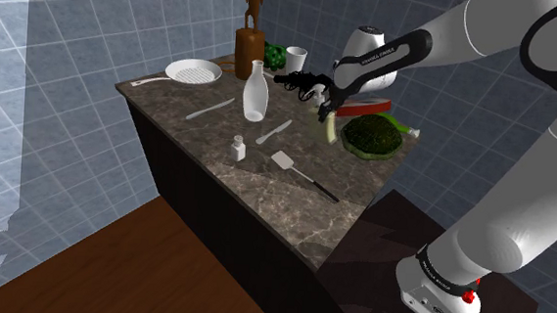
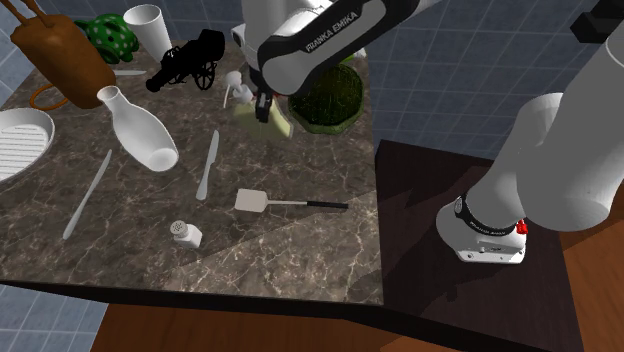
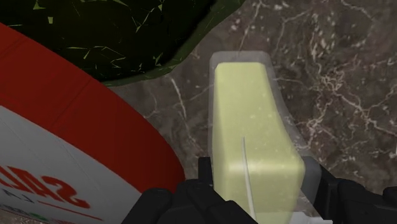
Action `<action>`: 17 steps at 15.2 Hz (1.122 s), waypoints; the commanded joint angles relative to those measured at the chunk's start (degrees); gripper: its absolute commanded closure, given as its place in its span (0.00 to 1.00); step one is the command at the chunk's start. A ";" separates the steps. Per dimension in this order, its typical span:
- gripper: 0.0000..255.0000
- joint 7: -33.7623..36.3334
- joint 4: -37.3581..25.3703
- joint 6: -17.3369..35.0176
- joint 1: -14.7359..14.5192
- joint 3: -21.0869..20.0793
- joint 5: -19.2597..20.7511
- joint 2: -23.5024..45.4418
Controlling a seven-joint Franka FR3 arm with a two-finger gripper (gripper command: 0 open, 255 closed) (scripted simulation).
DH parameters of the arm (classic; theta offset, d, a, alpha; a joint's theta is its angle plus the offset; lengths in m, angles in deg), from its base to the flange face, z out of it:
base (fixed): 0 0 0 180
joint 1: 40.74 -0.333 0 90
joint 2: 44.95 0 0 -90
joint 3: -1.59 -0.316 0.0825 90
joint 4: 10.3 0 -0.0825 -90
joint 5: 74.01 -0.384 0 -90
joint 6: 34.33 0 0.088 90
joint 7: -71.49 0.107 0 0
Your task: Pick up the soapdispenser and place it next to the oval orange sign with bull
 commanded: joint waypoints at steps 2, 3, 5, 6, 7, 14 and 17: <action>1.00 0.04 0.32 0.25 -0.06 -0.05 -0.01 0.30; 1.00 0.04 0.32 0.25 -0.06 -0.05 -0.02 0.31; 1.00 0.04 0.32 0.25 -0.06 -0.05 -0.02 0.31; 1.00 0.04 0.32 0.25 -0.07 -0.05 -0.02 0.31; 0.00 0.05 0.41 0.20 -0.06 -0.03 0.02 0.16; 0.00 0.47 0.02 -3.16 -0.19 0.03 0.60 -2.83; 0.00 0.80 -0.51 -6.28 -0.26 0.02 1.07 -5.44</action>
